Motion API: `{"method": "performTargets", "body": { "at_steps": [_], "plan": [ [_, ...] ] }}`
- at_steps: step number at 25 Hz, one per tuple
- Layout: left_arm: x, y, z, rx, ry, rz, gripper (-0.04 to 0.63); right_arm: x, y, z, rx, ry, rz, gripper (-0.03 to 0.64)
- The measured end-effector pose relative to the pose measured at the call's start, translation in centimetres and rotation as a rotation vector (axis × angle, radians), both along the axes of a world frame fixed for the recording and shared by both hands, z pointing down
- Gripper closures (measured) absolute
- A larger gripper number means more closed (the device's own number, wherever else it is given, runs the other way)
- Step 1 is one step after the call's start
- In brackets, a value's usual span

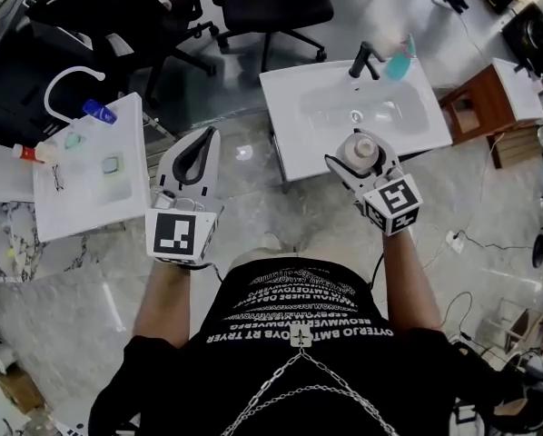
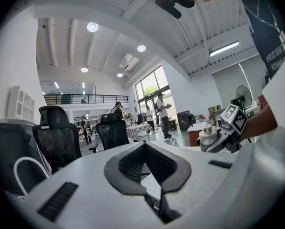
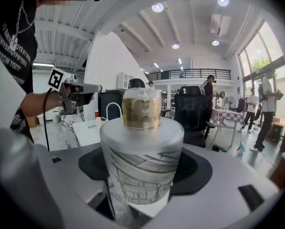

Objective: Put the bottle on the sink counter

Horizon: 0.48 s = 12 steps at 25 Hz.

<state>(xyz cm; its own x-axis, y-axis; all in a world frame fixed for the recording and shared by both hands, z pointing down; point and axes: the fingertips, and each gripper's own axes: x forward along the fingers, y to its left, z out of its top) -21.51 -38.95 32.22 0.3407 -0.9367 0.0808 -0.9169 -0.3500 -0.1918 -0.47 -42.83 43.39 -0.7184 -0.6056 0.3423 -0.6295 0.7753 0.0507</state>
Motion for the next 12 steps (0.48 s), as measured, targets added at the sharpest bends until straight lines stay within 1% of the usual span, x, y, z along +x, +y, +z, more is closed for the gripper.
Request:
{"method": "performTargets", "body": {
  "at_steps": [4, 7, 12],
  "plan": [
    [0.4, -1.5, 1.6, -0.038, -0.003, 0.013, 0.591, -1.5, -1.1, 4.6, -0.038, 0.015, -0.029, 0.282],
    [1.4, -2.8, 2.3, -0.051, -0.012, 0.018, 0.590, -2.1, -1.4, 8.4, -0.079, 0.029, -0.066, 0.282],
    [1.7, -6.0, 2.6, -0.054, -0.026, -0.025, 0.589, -3.1, -2.8, 13.9, -0.129, 0.057, -0.155, 0.282]
  ]
}}
